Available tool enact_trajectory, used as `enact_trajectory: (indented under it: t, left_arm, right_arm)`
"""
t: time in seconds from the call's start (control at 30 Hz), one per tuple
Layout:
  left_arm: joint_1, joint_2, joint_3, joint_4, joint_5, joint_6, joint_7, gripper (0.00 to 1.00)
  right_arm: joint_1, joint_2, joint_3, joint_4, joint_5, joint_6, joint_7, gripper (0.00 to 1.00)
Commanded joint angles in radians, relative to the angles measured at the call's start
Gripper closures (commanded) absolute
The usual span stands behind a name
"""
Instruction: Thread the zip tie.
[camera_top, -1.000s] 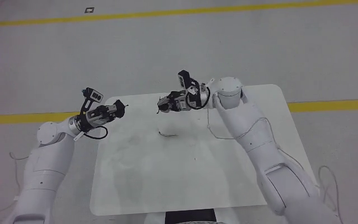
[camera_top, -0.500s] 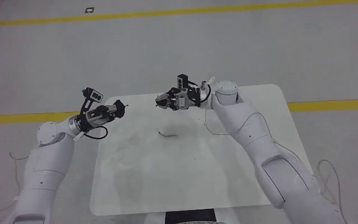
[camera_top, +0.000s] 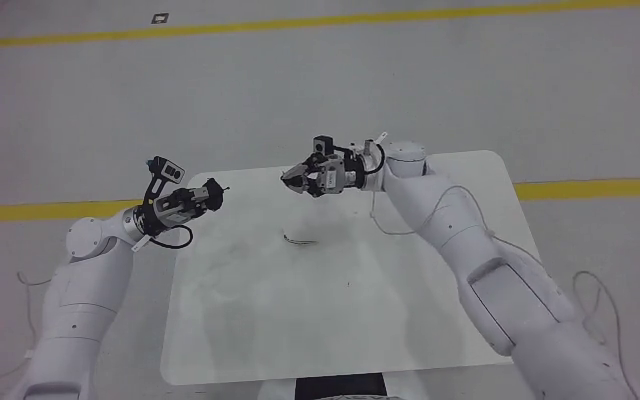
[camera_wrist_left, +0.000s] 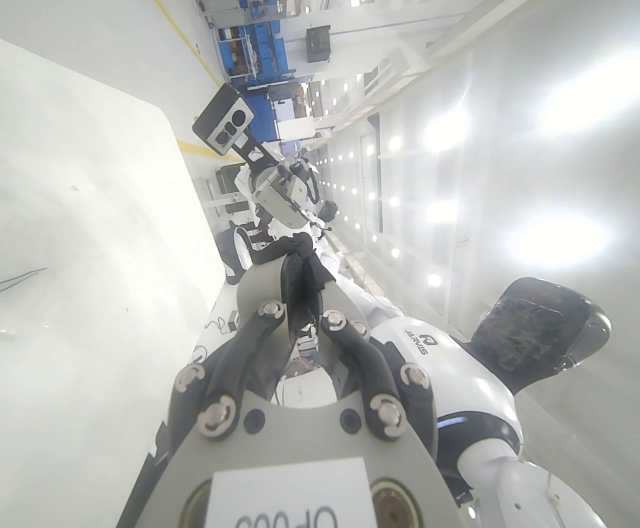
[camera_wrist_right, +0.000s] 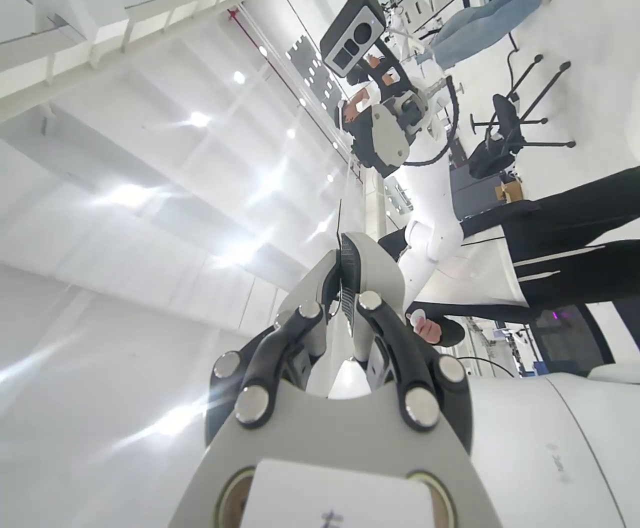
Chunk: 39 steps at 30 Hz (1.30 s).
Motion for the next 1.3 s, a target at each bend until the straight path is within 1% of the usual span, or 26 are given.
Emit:
enact_trajectory:
  t: [0.0,0.03,0.13,0.53,0.63,0.7,0.77,0.83,0.87,0.93,1.07,1.1,1.2,1.27]
  left_arm:
    - [0.000,0.000,0.000,0.000,0.000,0.000,0.000,1.00]
    - [0.000,0.000,0.000,0.000,0.000,0.000,0.000,1.00]
    - [0.000,0.000,0.000,0.000,0.000,0.000,0.000,1.00]
    - [0.000,0.000,0.000,0.000,0.000,0.000,0.000,1.00]
    - [0.000,0.000,0.000,0.000,0.000,0.000,0.000,1.00]
    - [0.000,0.000,0.000,0.000,0.000,0.000,0.000,1.00]
    - [0.000,0.000,0.000,0.000,0.000,0.000,0.000,1.00]
    - [0.005,0.000,0.006,-0.023,0.024,0.000,0.021,1.00]
    - [0.006,0.001,0.004,-0.035,0.039,0.000,0.016,1.00]
    - [0.006,0.004,0.000,-0.047,0.066,0.000,0.000,1.00]
    - [0.006,0.008,-0.001,-0.086,0.159,0.000,0.000,1.00]
    - [0.005,0.009,0.000,-0.101,0.195,0.000,0.000,1.00]
    - [0.000,0.009,-0.005,-0.126,0.281,0.000,0.000,1.00]
    - [-0.004,0.007,-0.005,-0.137,0.320,0.000,0.000,1.00]
  right_arm:
    - [0.020,0.007,-0.064,0.006,0.054,0.000,0.000,1.00]
    - [0.030,0.012,-0.094,0.004,0.076,0.000,0.000,1.00]
    - [0.059,0.032,-0.240,-0.038,0.134,0.000,0.000,1.00]
    - [0.055,0.032,-0.240,-0.040,0.134,-0.002,-0.007,1.00]
    - [0.044,0.040,-0.230,-0.078,0.113,0.000,-0.026,1.00]
    - [0.051,0.049,-0.229,-0.082,0.091,0.000,-0.003,1.00]
    - [0.052,0.057,-0.237,-0.107,0.084,0.000,0.000,1.00]
    - [0.055,0.067,-0.246,-0.120,0.088,0.000,0.000,1.00]
    - [0.057,0.073,-0.259,-0.134,0.092,0.000,0.000,1.00]
    - [0.063,0.085,-0.280,-0.146,0.104,0.000,0.000,1.00]
    - [0.081,0.107,-0.353,-0.184,0.143,0.000,0.000,1.00]
    - [0.087,0.114,-0.377,-0.194,0.162,0.000,0.000,1.00]
    - [0.108,0.130,-0.448,-0.220,0.209,0.000,0.000,1.00]
    - [0.124,0.139,-0.494,-0.234,0.238,0.000,0.000,1.00]
